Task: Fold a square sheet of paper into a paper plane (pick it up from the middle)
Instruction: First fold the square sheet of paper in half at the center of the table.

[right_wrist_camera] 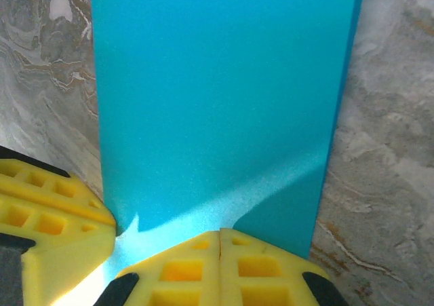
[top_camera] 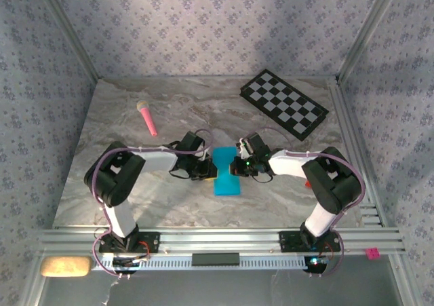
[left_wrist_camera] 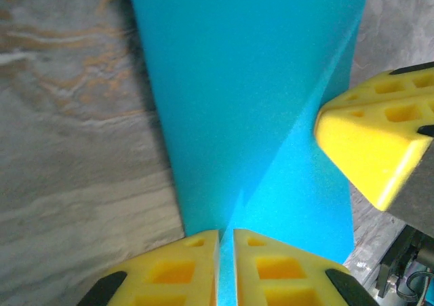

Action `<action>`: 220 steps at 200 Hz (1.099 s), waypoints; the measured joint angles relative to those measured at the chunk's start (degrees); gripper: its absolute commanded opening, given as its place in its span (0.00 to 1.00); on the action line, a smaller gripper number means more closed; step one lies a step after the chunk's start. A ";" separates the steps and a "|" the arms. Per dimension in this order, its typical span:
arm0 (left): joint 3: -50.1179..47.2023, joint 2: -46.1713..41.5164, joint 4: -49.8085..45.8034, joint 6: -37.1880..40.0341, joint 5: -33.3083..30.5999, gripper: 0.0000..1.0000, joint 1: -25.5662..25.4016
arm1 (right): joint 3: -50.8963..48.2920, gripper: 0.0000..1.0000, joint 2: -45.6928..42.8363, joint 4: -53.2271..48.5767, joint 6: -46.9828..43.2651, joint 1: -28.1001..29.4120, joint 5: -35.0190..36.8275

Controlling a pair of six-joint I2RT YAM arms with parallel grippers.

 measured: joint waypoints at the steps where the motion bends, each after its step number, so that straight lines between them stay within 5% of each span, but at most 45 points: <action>1: 0.00 -0.04 -0.07 0.00 -0.02 0.16 0.00 | 0.00 0.00 0.00 0.00 0.00 0.00 0.00; 89: 0.17 -3.69 -0.31 -4.04 2.47 0.16 -4.50 | -0.22 0.00 -0.20 0.02 0.02 0.00 0.15; 172: -8.24 -2.78 9.88 -3.48 3.48 0.16 -5.01 | -0.31 0.00 -0.37 -0.20 0.04 0.04 0.42; 220: -9.20 -6.14 4.07 -0.04 1.75 0.17 -5.01 | -0.31 0.00 -0.79 -1.03 0.48 0.13 0.94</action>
